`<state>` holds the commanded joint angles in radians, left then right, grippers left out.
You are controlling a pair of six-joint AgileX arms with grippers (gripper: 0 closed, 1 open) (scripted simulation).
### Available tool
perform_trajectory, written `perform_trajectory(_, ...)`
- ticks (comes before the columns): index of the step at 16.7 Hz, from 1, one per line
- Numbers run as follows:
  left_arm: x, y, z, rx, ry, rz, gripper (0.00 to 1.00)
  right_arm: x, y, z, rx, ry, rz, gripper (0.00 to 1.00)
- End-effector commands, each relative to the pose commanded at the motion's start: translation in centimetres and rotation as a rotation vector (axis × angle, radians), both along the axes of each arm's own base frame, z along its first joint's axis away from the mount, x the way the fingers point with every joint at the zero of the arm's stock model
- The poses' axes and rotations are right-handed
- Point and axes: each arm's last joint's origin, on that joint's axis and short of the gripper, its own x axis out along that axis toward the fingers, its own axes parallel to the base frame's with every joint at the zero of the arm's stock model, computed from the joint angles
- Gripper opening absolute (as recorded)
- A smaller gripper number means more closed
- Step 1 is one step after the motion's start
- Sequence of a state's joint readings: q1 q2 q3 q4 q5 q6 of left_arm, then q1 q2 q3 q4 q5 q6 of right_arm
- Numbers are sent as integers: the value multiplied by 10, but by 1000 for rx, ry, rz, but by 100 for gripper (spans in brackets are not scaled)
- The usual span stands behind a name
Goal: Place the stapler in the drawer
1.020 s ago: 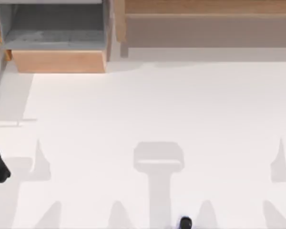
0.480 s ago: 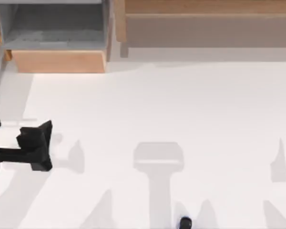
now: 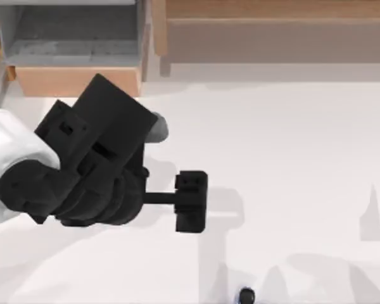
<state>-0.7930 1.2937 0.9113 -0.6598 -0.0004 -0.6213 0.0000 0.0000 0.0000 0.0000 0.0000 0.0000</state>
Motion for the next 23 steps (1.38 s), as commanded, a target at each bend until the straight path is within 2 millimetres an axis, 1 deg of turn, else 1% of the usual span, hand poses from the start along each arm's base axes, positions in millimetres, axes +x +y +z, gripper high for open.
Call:
perform_trajectory(2, -1, -40, -10, 76, 116, -30, 100, 0, 0, 0, 0, 0, 0, 100)
perform_trajectory(5, -12, -92, -31, 201, 241, -60, 100, 0, 0, 0, 0, 0, 0, 100)
perform_trajectory(7, -22, -120, -46, 279, 296, -72, 100, 0, 0, 0, 0, 0, 0, 100)
perform_trajectory(9, -33, -139, -59, 341, 331, -79, 100, 0, 0, 0, 0, 0, 0, 100)
perform_trajectory(12, -42, -154, -69, 390, 354, -83, 100, 0, 0, 0, 0, 0, 0, 100)
perform_trajectory(18, -42, -154, -71, 392, 355, -82, 100, 0, 0, 0, 0, 0, 0, 100)
perform_trajectory(20, -42, -154, -81, 393, 355, -83, 100, 0, 0, 0, 0, 0, 0, 100)
perform_trajectory(23, -42, -155, -103, 393, 355, -83, 100, 0, 0, 0, 0, 0, 0, 100)
